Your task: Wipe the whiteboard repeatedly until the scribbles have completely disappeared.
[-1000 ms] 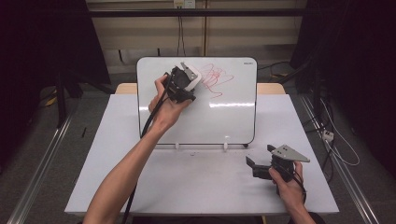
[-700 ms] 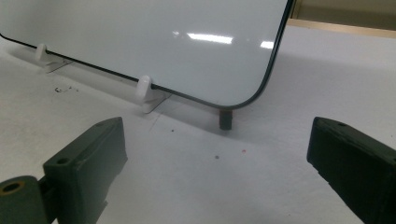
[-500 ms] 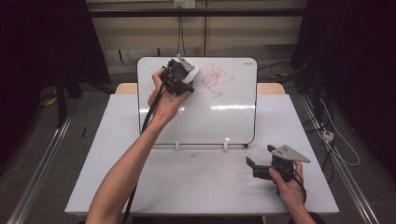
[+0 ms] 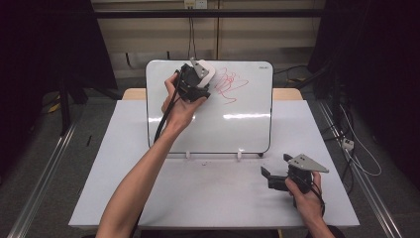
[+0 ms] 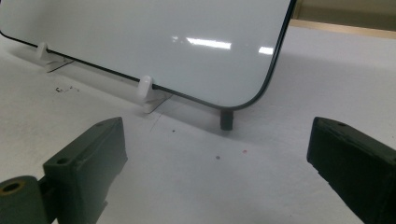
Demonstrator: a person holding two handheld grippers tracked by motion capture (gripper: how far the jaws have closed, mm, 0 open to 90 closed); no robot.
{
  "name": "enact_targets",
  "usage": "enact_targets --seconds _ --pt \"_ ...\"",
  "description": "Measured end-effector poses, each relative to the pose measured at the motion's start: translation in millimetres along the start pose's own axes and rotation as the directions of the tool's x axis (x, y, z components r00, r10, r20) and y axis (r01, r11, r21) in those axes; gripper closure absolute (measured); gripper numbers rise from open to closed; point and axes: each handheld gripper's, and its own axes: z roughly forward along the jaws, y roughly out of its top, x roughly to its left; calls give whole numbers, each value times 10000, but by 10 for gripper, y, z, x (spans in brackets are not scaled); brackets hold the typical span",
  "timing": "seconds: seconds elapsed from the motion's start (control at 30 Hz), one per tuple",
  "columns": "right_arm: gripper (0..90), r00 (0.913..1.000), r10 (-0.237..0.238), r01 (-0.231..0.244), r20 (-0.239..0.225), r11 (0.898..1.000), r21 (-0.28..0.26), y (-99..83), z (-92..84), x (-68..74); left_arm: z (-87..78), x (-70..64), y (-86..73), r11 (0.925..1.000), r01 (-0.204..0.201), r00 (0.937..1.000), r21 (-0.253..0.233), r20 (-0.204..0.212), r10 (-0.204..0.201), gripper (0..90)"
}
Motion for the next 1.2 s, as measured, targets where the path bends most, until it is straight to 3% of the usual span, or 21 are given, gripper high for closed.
enact_targets --seconds 0.33,0.4,0.83,1.1,1.2 --pt "47 10000 5 -5 -1 10000 -3 0 0 1 33 -131 25 9985 -526 9986 -163 -82 525 311" --pt "48 10000 -7 7 10 10000 11 1 0 3 37 -165 30 9968 -781 9969 -138 39 782 311" --pt "47 10000 -15 15 10 10000 -14 1 -5 8 70 -430 1 9912 -1320 9907 -84 319 1322 311" --pt "47 10000 -30 30 -9 10000 -2 0 -4 12 61 -647 -70 9831 -1825 9814 -162 583 1831 311" --pt "47 10000 -32 32 11 10000 -2 1 0 7 60 -785 -101 9752 -2203 9719 -197 809 2211 311"
